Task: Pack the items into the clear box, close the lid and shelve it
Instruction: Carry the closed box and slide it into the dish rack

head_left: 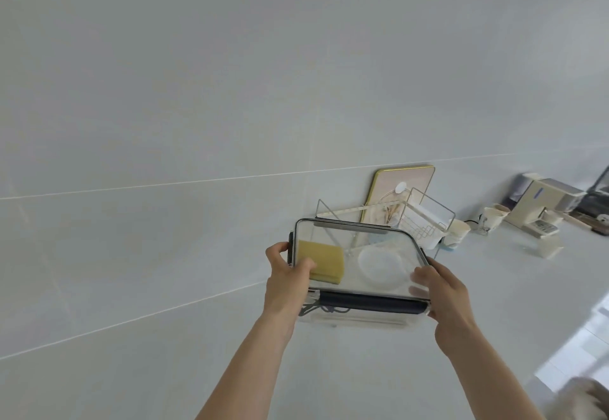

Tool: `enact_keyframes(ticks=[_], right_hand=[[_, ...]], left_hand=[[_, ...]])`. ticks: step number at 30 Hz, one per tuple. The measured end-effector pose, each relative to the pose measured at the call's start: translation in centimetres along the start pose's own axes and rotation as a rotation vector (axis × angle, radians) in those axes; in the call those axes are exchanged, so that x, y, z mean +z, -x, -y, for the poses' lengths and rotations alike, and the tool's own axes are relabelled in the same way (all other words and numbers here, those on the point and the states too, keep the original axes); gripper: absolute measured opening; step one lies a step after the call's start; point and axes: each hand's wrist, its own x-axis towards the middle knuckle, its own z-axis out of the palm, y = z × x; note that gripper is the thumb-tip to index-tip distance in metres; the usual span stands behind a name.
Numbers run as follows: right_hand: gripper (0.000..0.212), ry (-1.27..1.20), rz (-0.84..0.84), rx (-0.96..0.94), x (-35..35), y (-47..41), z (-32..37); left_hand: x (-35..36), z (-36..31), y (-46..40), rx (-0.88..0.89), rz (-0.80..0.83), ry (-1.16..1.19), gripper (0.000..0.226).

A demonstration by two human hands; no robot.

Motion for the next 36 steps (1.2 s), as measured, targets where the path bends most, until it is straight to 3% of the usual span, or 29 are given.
enact_keyframes(ticks=[4, 15, 24, 31, 36], right_hand=[[0.036, -0.011, -0.024, 0.024, -5.3, -6.2, -1.5], [0.029, 0.014, 0.078, 0.16, -14.3, -24.1, -8.3], [0.038, 0.068, 0.212, 0.241, -11.1, -31.6, -12.1], [0.051, 0.059, 0.349, 0.235, -6.7, -35.3, -13.0], [0.053, 0.043, 0.401, 0.254, -4.2, -37.1, -13.7]], left_hand=[[7.8, 2.4, -1.7, -0.023, 0.045, -0.034, 0.045], [24.6, 12.6, -5.9, -0.174, -0.107, -0.094, 0.045], [27.0, 16.5, -10.4, -0.284, -0.267, -0.086, 0.047], [26.3, 17.0, -14.6, -0.223, -0.435, -0.061, 0.059], [26.0, 17.9, -16.5, -0.203, -0.469, -0.007, 0.068]])
